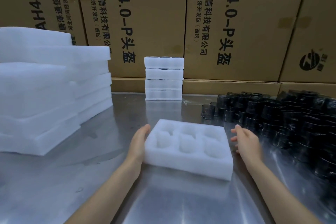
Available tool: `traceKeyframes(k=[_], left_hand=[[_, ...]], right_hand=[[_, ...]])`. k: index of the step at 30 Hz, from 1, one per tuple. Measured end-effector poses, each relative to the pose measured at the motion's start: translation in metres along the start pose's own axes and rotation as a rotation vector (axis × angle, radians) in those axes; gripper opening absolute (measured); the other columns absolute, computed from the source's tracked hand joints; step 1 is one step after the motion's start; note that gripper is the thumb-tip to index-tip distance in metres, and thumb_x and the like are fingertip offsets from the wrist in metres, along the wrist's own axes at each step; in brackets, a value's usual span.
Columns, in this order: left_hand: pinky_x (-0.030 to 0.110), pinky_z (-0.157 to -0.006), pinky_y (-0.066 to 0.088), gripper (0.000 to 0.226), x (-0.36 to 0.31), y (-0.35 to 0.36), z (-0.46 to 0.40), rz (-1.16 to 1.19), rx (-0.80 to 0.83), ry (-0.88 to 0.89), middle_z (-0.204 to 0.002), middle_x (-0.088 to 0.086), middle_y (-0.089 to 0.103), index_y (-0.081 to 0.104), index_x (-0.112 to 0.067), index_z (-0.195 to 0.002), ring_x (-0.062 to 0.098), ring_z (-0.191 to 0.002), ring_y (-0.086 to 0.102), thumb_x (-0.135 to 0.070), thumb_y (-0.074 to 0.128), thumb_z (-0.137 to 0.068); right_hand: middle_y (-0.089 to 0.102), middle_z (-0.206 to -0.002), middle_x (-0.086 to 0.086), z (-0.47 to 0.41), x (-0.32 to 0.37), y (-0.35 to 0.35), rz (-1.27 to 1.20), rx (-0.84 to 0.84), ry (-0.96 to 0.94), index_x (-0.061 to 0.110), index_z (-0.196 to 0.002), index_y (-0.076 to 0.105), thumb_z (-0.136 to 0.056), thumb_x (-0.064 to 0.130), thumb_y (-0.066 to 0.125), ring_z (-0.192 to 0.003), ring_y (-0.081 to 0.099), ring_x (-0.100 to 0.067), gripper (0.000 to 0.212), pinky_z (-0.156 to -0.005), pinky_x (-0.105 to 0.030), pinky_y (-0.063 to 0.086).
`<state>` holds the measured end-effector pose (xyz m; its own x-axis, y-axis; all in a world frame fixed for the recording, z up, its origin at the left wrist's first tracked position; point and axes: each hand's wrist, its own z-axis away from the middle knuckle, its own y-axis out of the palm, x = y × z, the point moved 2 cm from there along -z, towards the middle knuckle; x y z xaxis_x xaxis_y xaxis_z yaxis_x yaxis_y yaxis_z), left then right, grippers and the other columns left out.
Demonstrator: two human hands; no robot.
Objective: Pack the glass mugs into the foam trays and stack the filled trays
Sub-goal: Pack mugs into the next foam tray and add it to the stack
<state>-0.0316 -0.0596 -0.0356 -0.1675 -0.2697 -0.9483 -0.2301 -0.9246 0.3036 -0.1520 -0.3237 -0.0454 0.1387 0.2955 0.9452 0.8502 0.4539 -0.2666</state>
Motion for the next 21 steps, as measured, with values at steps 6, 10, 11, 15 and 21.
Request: traceKeyframes(k=[6,10,11,15,21], left_hand=[[0.029,-0.062,0.042,0.028,0.006,0.019,0.001,-0.153,0.045,0.09,-0.076,0.008,0.057,0.063,-0.007,-0.09,0.023,-0.066,0.055,-0.032,0.051,-0.093],[0.024,-0.055,0.04,0.028,0.009,0.013,-0.002,-0.347,0.048,0.206,-0.067,-0.003,0.055,0.06,-0.012,-0.079,0.007,-0.055,0.052,-0.035,0.05,-0.094],[0.018,-0.052,0.041,0.026,0.01,0.012,-0.002,-0.357,0.043,0.23,-0.066,-0.007,0.056,0.06,-0.013,-0.08,0.001,-0.052,0.052,-0.034,0.052,-0.093],[0.018,-0.071,0.047,0.02,0.012,0.011,-0.002,-0.367,0.082,0.253,-0.091,-0.008,0.067,0.066,-0.019,-0.101,-0.002,-0.078,0.062,-0.034,0.059,-0.09],[0.034,-0.085,0.049,0.038,0.008,0.013,-0.003,-0.409,0.079,0.295,-0.095,0.001,0.068,0.068,-0.023,-0.106,0.016,-0.088,0.063,-0.044,0.063,-0.074]], right_hand=[[0.053,-0.058,0.001,-0.012,-0.004,-0.003,-0.006,0.053,0.023,0.016,-0.057,0.051,-0.089,0.032,0.053,-0.063,0.047,-0.021,0.036,-0.063,-0.032,0.033],[0.037,-0.052,-0.001,-0.017,-0.003,-0.006,-0.031,0.106,0.073,0.017,-0.055,0.037,-0.083,0.026,0.055,-0.056,0.034,-0.019,0.035,-0.058,-0.031,0.026],[0.036,-0.053,-0.002,-0.018,-0.003,-0.006,-0.014,0.113,0.084,0.016,-0.056,0.037,-0.082,0.025,0.055,-0.056,0.033,-0.019,0.033,-0.058,-0.032,0.026],[0.044,-0.054,-0.002,-0.03,0.001,-0.003,0.002,0.107,0.117,0.015,-0.053,0.046,-0.08,0.018,0.056,-0.058,0.039,-0.021,0.029,-0.06,-0.037,0.033],[0.066,-0.086,0.001,-0.074,0.046,0.009,0.276,0.105,-0.162,0.02,-0.119,0.055,-0.094,0.025,0.05,-0.068,0.056,-0.016,0.026,-0.064,-0.034,0.046]])
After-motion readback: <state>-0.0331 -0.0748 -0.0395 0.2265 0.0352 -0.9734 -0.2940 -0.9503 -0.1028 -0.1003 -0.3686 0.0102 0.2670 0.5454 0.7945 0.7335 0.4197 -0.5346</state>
